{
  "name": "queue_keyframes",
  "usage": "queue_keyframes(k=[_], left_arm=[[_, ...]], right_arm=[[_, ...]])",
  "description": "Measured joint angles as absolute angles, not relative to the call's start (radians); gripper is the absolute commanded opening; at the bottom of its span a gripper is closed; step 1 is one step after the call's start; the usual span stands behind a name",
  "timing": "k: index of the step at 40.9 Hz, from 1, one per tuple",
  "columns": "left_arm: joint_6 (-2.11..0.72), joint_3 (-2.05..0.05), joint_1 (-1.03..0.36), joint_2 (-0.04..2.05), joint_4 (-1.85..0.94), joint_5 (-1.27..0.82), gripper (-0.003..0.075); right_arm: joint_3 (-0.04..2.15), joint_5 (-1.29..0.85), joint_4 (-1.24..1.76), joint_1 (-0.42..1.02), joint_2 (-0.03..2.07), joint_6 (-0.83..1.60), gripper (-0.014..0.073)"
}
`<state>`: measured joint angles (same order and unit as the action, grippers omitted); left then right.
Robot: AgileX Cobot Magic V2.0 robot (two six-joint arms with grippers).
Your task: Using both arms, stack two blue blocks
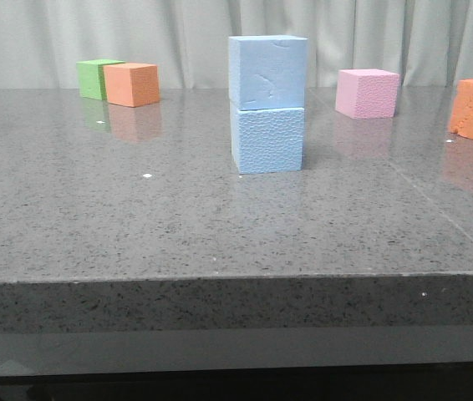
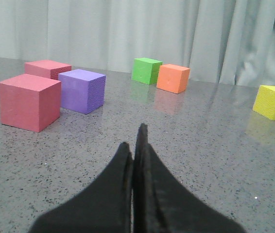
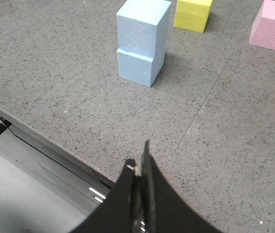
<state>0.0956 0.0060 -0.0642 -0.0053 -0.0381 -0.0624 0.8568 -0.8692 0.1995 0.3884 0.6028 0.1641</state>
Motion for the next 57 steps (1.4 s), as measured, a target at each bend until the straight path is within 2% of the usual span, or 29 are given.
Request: queue_keyframes(k=[42,50,57], left_arm=[[0.096,0.006,-0.064,-0.005,-0.038,-0.065,-0.0020],[0.096,0.006,-0.064,-0.005,-0.038,-0.065,-0.0020],[0.096,0.006,-0.064,-0.005,-0.038,-0.065,-0.0020]], right_arm=[[0.854,-0.869,0.199,0.388,0.603,0.164,-0.0069],[0.710,-0.722,0.181,0.355,0.502,0.164,-0.0069],[0.451,-0.439,0.170,0.210,0.337,0.164,-0.0069]])
